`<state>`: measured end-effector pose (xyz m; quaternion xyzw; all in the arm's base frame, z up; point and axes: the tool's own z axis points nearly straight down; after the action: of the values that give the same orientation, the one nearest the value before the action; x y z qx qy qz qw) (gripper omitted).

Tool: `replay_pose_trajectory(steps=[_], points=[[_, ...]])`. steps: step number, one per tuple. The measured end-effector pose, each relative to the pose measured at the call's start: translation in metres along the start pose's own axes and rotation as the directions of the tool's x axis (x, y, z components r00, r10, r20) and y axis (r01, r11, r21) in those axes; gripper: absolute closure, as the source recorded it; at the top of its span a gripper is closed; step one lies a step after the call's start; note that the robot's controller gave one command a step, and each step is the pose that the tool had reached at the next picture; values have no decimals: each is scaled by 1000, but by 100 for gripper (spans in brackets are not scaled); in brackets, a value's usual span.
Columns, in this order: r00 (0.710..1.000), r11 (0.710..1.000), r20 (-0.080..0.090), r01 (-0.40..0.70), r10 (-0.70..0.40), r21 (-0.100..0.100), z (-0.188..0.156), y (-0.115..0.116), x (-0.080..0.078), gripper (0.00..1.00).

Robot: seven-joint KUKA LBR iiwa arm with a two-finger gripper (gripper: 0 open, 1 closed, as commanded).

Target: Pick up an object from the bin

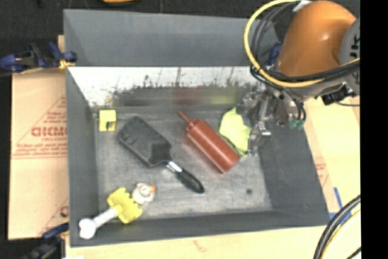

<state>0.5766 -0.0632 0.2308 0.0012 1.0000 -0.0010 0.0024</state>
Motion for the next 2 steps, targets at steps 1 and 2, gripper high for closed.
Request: replay_pose_trajectory(steps=[1,2], points=[[998,998,5,-69,69,-2,61,-26,-9,0],[996,996,-4,-84,84,0,72,-77,-23,0]])
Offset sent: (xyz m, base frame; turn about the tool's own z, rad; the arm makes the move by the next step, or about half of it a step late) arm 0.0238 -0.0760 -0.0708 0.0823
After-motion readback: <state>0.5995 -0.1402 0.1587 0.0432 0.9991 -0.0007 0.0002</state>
